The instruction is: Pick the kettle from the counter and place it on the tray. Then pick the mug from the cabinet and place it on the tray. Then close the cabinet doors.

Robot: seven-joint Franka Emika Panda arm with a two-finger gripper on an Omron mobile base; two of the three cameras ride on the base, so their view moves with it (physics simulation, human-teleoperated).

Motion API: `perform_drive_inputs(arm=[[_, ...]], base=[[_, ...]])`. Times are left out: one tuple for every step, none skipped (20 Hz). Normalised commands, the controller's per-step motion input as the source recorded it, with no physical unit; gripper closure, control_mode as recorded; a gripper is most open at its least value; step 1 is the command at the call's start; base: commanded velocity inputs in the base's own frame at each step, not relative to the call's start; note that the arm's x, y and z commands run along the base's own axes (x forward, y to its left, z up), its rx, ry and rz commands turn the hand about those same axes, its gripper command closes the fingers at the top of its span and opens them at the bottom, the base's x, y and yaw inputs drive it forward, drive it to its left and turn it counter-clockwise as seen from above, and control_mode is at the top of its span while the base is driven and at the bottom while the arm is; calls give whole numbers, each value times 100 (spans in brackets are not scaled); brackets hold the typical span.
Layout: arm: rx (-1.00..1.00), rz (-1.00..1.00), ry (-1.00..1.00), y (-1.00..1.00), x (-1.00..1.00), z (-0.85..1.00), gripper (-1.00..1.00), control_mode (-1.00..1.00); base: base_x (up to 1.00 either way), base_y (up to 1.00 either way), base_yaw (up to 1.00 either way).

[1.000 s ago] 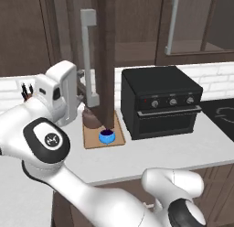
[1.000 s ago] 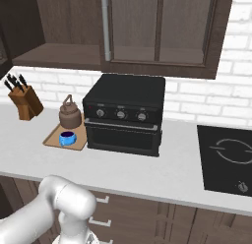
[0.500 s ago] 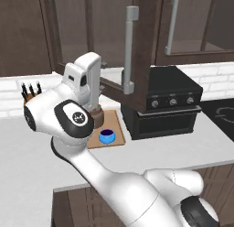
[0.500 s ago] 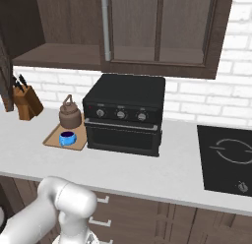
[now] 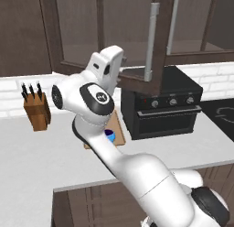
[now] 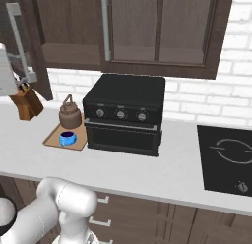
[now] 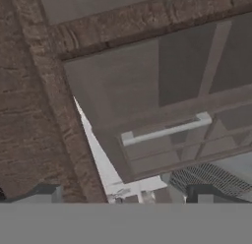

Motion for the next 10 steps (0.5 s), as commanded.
perform_drive_inputs(arm=[[16, 0, 0, -75, 54, 6, -100, -100], [15, 0, 0, -68, 61, 6, -100, -100], [15, 0, 0, -61, 62, 3, -100, -100], [16, 0, 0, -64, 66, 5, -100, -100], [15, 0, 0, -64, 65, 0, -100, -100], [16, 0, 0, -70, 65, 0, -100, -100], [17, 3, 0, -73, 68, 0, -100, -100], [16, 6, 0, -75, 64, 0, -100, -100], [16, 9, 0, -76, 65, 0, -100, -100], [12, 13, 0, -75, 62, 0, -100, -100]], base=[[0, 0, 0], [0, 0, 0], [0, 0, 0], [0, 0, 0], [0, 0, 0], [0, 0, 0], [0, 0, 0], [0, 0, 0], [0, 0, 0], [0, 0, 0]])
